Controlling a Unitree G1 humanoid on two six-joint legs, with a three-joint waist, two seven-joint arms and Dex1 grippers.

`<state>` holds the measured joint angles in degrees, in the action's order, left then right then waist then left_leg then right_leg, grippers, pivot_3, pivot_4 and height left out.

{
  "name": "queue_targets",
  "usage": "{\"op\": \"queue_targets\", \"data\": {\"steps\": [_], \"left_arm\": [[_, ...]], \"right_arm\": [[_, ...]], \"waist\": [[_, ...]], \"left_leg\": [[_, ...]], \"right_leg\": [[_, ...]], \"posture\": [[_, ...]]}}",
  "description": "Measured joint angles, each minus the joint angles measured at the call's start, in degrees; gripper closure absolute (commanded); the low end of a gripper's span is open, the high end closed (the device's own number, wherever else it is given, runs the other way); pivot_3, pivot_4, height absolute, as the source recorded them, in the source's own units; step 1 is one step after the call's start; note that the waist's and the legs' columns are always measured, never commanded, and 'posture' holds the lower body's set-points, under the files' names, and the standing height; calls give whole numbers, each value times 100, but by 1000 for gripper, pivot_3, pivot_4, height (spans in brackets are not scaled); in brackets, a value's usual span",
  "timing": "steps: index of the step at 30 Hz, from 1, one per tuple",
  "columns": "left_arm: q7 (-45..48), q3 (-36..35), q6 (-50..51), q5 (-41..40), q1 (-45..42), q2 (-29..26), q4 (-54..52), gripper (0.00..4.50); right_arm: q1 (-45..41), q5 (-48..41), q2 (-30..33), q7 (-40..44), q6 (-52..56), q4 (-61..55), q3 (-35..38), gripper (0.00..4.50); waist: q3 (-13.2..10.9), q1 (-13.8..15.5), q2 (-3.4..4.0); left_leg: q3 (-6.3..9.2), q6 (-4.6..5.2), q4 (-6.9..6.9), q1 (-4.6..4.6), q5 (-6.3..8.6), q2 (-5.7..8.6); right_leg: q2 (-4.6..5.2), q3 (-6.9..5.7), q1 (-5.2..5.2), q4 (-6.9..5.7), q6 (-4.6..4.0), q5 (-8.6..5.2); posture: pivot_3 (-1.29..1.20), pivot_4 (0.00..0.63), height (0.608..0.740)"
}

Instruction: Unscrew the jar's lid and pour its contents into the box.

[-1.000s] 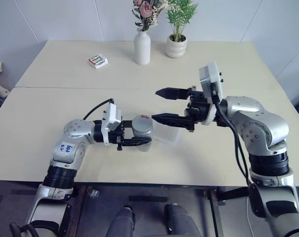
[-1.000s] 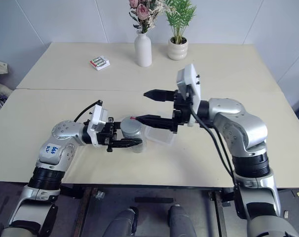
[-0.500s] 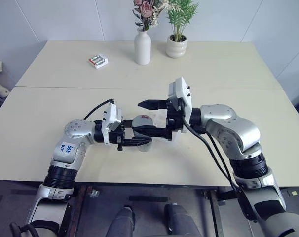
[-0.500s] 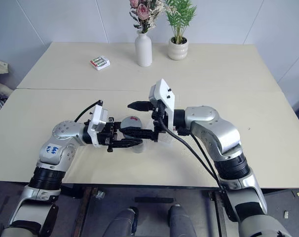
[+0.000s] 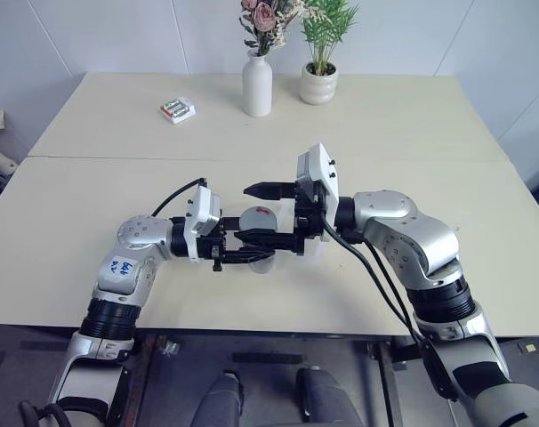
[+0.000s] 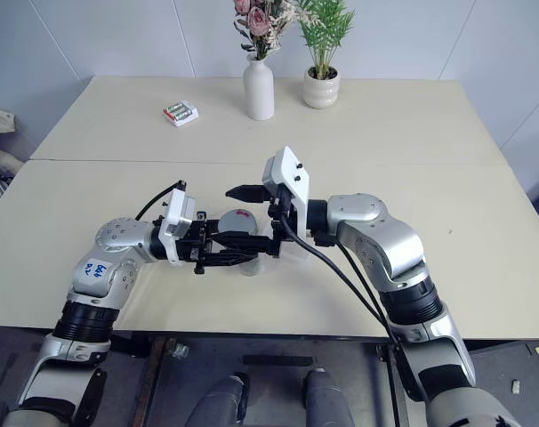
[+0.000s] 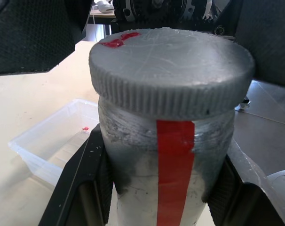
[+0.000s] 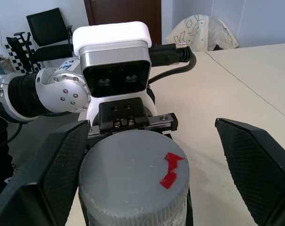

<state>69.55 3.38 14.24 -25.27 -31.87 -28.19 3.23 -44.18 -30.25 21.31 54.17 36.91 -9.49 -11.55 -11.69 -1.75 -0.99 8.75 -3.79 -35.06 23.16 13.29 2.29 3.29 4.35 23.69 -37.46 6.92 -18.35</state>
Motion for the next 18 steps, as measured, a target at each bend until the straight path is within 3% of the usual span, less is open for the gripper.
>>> {"op": "queue_targets", "data": {"steps": [18], "left_arm": [[-15, -1, 0, 1, -12, 0, 4, 2382]], "right_arm": [[21, -62, 367, 189, 34, -36, 67, 14]], "waist": [[0, 1, 0]], "left_leg": [[0, 0, 0, 0, 0, 0]], "right_leg": [[0, 0, 0, 1, 0, 0]], "posture": [[0, 150, 740]]}}
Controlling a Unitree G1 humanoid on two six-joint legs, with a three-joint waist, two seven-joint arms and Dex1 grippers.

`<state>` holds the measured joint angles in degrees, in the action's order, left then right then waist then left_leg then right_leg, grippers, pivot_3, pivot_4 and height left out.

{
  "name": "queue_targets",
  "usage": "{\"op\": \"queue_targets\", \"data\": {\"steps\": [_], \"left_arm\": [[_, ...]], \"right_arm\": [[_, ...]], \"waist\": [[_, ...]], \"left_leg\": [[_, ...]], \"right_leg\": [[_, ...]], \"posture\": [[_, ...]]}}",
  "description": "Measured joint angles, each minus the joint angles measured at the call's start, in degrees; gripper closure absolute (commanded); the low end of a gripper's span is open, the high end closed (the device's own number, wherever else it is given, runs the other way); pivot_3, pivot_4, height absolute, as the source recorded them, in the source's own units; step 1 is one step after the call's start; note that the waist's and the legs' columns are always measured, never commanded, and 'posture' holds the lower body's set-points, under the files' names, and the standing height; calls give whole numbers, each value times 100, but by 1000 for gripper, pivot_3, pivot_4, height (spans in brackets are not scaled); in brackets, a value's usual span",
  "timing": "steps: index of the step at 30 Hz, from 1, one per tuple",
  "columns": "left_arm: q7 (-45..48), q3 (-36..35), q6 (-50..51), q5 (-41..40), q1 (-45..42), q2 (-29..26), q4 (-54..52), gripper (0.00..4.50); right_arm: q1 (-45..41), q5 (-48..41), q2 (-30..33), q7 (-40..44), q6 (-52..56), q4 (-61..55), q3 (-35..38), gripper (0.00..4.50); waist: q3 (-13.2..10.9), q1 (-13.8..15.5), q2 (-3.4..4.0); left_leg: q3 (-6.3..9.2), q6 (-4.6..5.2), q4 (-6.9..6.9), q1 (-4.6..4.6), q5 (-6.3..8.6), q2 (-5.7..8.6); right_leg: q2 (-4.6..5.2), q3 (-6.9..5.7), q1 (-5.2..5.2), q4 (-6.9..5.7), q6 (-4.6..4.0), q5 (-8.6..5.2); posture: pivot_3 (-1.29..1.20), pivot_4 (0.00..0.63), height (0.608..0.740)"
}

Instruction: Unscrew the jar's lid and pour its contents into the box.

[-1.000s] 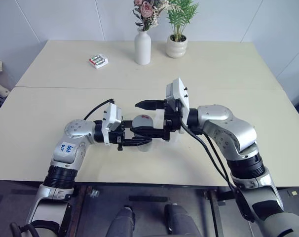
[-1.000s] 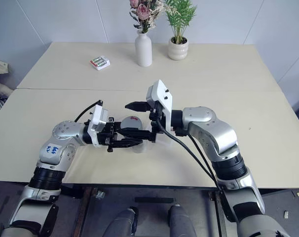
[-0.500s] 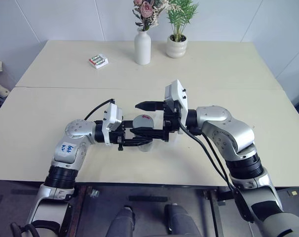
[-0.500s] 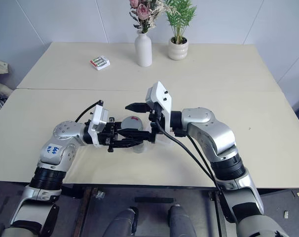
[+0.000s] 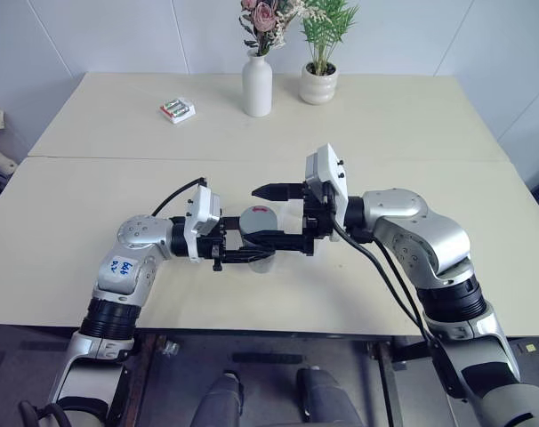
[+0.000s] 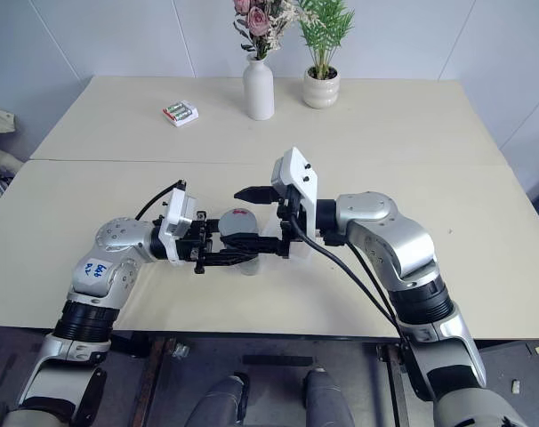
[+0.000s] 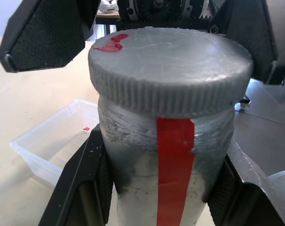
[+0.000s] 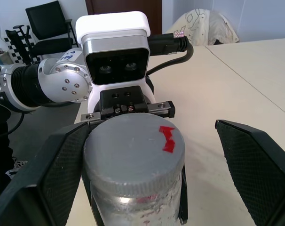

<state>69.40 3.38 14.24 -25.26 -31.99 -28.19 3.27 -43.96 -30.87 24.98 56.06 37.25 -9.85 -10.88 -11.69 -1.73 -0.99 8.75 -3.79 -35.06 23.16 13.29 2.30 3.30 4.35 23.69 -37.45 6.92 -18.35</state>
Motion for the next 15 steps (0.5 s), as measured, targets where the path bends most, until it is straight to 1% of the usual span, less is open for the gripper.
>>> {"op": "queue_targets", "data": {"steps": [15], "left_arm": [[-11, -4, 9, 0, -54, -1, 6, 2382]], "right_arm": [[149, -204, 295, 125, 39, -132, 210, 14]], "waist": [[0, 3, 0]], "left_leg": [[0, 0, 0, 0, 0, 0]], "right_leg": [[0, 0, 0, 1, 0, 0]], "posture": [[0, 150, 740]]}}
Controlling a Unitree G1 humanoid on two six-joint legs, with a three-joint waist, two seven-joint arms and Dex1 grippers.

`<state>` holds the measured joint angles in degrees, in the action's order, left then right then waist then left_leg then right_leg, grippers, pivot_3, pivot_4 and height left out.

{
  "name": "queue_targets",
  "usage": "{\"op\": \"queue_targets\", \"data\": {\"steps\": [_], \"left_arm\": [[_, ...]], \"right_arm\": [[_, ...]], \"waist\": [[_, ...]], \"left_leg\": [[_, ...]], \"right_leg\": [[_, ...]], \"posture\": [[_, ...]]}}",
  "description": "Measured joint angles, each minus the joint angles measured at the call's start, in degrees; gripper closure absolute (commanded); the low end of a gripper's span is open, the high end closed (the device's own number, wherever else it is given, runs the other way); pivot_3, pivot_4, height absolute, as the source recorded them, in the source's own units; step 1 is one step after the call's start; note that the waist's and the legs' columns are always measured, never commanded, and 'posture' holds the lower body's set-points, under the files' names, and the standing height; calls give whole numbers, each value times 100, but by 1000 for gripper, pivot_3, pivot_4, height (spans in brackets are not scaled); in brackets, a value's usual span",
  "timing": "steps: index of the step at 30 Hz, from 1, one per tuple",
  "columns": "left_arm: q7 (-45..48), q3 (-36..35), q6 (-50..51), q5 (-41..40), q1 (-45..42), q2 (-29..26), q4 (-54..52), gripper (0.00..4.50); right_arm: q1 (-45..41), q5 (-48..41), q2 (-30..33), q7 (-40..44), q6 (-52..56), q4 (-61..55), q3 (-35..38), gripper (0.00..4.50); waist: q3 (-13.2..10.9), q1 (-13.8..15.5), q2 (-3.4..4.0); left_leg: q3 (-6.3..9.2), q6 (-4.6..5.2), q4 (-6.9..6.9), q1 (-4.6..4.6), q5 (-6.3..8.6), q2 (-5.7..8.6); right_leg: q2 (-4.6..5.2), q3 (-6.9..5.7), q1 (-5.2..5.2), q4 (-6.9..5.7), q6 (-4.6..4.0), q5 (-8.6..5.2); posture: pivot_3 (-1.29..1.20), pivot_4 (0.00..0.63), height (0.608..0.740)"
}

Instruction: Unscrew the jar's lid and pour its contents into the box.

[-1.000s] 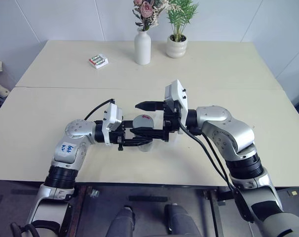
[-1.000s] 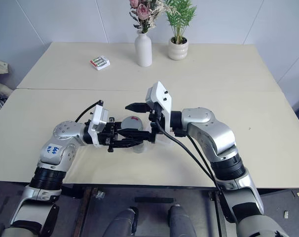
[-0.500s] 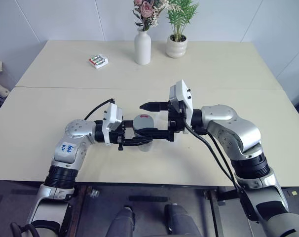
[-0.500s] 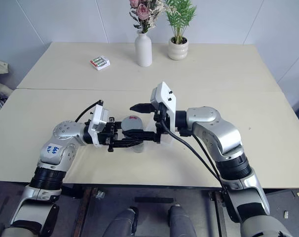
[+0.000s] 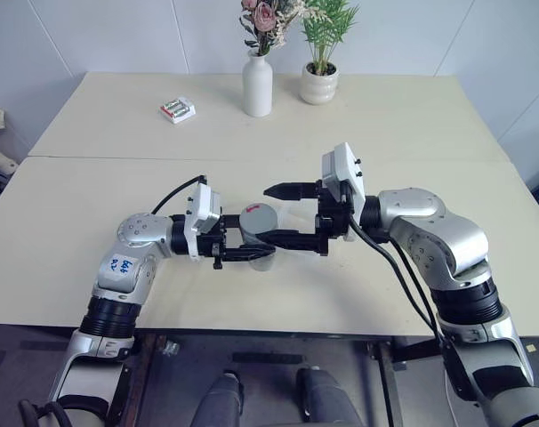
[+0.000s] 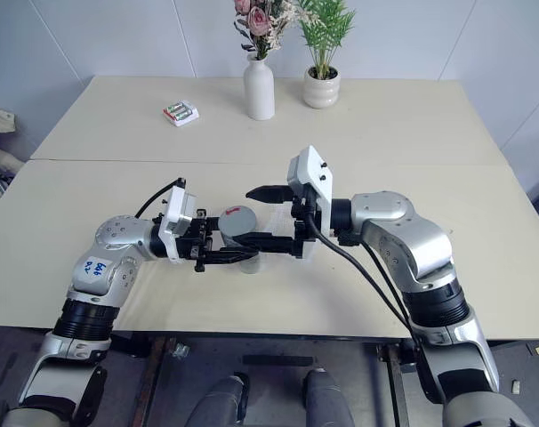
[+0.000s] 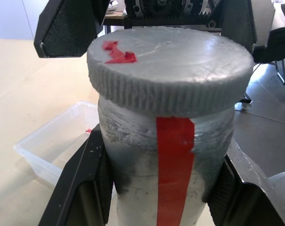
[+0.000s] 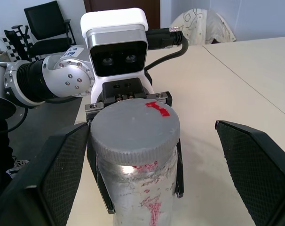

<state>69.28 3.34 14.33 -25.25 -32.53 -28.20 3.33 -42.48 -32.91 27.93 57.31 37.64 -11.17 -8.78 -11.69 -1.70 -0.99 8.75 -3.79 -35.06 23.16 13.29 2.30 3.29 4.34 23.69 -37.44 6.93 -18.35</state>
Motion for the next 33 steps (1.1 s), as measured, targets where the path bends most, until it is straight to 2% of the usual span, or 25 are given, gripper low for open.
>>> {"op": "queue_targets", "data": {"steps": [20, 33], "left_arm": [[23, 1, 12, 0, 0, 2, 0, 2382], [47, 2, 12, 0, 1, 7, 0, 2382]], "right_arm": [[89, -23, 511, 53, 33, 76, 323, 14], [494, -166, 904, 264, 258, 97, 545, 14]], "waist": [[0, 0, 0], [0, 13, 0]], "left_leg": [[-2, 0, 0, 0, 0, 0], [-2, 0, -1, 0, 0, 1]], "right_leg": [[-1, 1, -1, 1, 0, 0], [0, 0, -2, 2, 0, 0]], "posture": [[0, 150, 740], [0, 150, 740]]}}
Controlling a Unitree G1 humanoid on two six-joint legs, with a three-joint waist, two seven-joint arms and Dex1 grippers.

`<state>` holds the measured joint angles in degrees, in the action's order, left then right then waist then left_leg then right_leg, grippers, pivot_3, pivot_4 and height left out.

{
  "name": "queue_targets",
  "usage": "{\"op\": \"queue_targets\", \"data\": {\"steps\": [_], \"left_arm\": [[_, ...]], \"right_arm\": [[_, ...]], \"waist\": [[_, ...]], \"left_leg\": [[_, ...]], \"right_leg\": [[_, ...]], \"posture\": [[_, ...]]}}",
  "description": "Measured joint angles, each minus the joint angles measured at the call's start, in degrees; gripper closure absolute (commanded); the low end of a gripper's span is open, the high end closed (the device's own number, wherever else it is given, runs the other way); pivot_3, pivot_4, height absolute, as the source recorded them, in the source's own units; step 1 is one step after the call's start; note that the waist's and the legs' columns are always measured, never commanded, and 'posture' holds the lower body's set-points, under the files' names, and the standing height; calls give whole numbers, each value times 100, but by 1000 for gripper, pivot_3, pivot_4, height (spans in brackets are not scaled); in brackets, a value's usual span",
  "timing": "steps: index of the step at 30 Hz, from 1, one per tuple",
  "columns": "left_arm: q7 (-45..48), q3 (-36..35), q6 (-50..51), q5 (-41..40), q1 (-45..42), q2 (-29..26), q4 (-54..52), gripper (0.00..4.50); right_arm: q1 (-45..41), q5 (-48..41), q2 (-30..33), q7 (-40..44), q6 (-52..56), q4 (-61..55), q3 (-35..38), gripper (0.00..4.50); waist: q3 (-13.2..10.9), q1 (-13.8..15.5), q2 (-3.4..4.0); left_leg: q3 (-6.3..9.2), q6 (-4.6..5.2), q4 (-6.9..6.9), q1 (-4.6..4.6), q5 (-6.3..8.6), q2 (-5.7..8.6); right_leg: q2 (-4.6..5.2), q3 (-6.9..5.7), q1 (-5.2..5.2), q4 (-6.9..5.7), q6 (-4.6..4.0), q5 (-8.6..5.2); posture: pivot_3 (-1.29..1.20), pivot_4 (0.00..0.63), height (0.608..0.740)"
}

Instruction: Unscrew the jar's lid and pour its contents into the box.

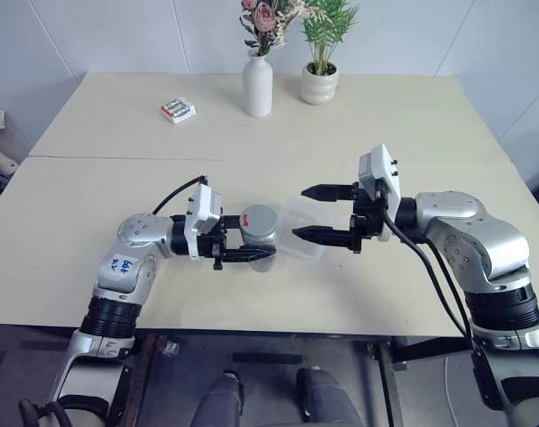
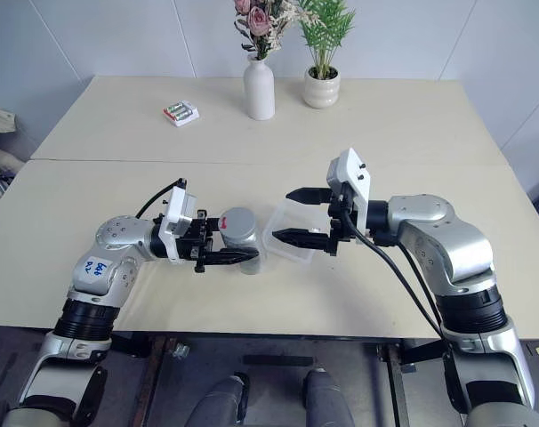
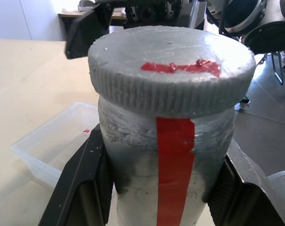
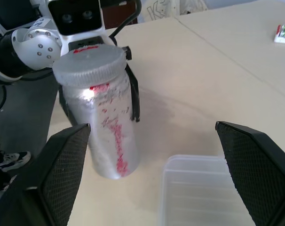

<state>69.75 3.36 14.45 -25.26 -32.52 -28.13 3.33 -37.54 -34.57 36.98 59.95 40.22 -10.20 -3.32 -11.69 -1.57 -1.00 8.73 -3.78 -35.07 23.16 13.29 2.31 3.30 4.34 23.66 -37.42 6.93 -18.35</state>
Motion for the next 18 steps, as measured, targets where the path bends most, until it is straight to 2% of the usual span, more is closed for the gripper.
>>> {"op": "queue_targets", "data": {"steps": [8, 18], "left_arm": [[-2, 0, 0, 0, 1, 0, -4, 2382], [-10, 0, 7, -1, 1, -2, -9, 2382]], "right_arm": [[-77, -344, 5, 14, 250, -183, 180, 14], [-380, -504, -632, -301, 298, -415, -35, 14]], "waist": [[0, -8, 0], [0, 1, 0]], "left_leg": [[-1, 0, -1, 0, 0, -2], [2, 0, 0, 0, 0, 0]], "right_leg": [[-2, 1, 0, -1, 0, 0], [2, -1, -1, 1, 0, 0]], "posture": [[0, 150, 740], [0, 150, 740]]}}
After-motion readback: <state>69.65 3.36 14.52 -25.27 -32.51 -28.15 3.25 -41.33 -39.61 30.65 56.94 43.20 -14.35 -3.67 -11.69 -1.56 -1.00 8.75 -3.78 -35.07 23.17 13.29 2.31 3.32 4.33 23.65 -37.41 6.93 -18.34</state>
